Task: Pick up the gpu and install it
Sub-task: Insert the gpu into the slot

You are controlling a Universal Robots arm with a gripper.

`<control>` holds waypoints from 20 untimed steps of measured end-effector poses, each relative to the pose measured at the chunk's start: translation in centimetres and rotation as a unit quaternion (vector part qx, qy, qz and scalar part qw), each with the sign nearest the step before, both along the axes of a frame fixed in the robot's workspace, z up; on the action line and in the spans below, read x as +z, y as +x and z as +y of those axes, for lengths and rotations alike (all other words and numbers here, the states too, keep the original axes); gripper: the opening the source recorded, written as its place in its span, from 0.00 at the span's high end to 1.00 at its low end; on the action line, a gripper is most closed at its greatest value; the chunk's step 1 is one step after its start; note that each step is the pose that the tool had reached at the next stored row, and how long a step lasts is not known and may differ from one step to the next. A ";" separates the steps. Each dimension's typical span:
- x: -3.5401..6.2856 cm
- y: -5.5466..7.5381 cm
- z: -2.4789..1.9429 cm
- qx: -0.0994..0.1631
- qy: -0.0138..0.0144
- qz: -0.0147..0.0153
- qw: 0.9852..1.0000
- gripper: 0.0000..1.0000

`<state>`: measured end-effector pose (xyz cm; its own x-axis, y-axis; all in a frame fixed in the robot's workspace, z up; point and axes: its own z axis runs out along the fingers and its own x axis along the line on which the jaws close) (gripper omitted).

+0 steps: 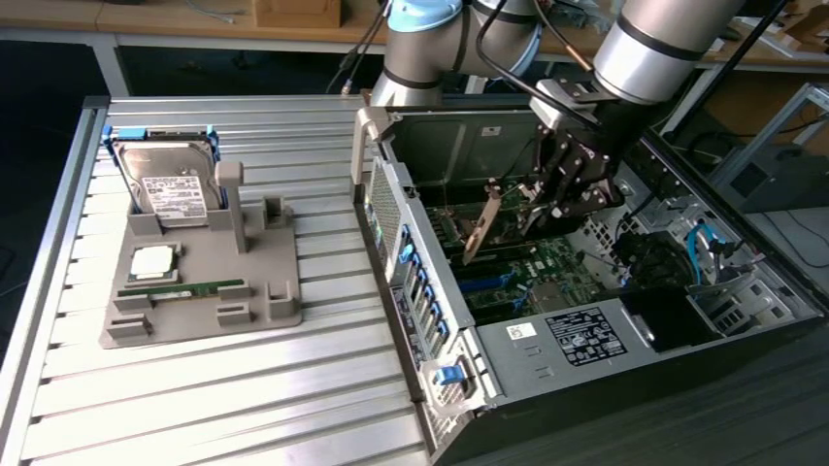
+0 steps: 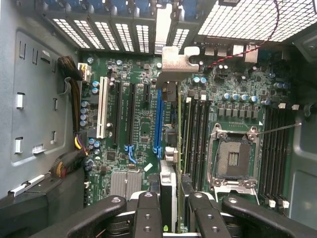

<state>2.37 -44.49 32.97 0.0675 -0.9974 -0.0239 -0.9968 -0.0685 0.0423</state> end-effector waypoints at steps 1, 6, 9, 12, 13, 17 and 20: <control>-0.02 0.0 0.00 0.000 0.000 0.000 1.000 0.73; -0.11 0.0 0.00 0.000 0.000 0.000 1.000 0.73; -0.18 0.0 0.00 0.000 0.000 0.000 1.000 0.73; -0.26 0.0 0.00 0.000 0.000 0.000 1.000 0.73; -0.29 0.0 0.00 0.000 0.000 0.000 1.000 0.73; -0.44 0.0 0.00 0.000 0.000 0.000 1.000 0.73; -0.52 0.0 0.00 0.000 0.000 0.000 1.000 0.73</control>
